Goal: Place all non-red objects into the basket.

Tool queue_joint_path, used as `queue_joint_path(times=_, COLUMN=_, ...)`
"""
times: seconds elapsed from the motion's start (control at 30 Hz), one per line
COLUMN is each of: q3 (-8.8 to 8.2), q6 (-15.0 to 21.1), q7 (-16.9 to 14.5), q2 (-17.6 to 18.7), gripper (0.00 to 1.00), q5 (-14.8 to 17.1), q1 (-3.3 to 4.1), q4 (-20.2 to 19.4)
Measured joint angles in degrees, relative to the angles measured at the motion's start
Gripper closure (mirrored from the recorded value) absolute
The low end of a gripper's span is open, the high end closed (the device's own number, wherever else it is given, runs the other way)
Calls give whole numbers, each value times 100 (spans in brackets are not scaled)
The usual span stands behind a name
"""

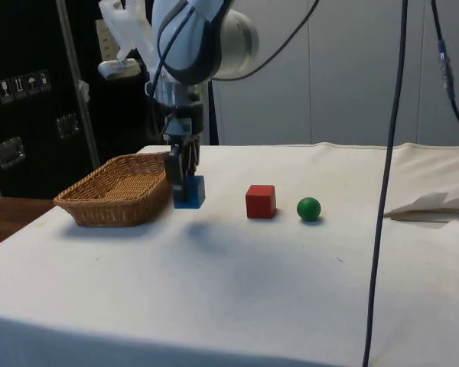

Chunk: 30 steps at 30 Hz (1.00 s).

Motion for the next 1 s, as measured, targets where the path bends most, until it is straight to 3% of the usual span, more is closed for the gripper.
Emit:
queue_joint_path(times=0.27, q3=-86, q6=-413, q7=212, q2=-178, gripper=97, q5=-212, q1=0, q4=195)
queue_joint_path(times=0.8, q3=-235, q6=-1226, q7=413, q2=-195, gripper=97, q5=-321, q1=0, q4=837)
queue_joint_path(times=1.0, q3=-246, q6=-1364, q7=447, q2=-160, gripper=97, q5=-321, q1=-6, q4=1026)
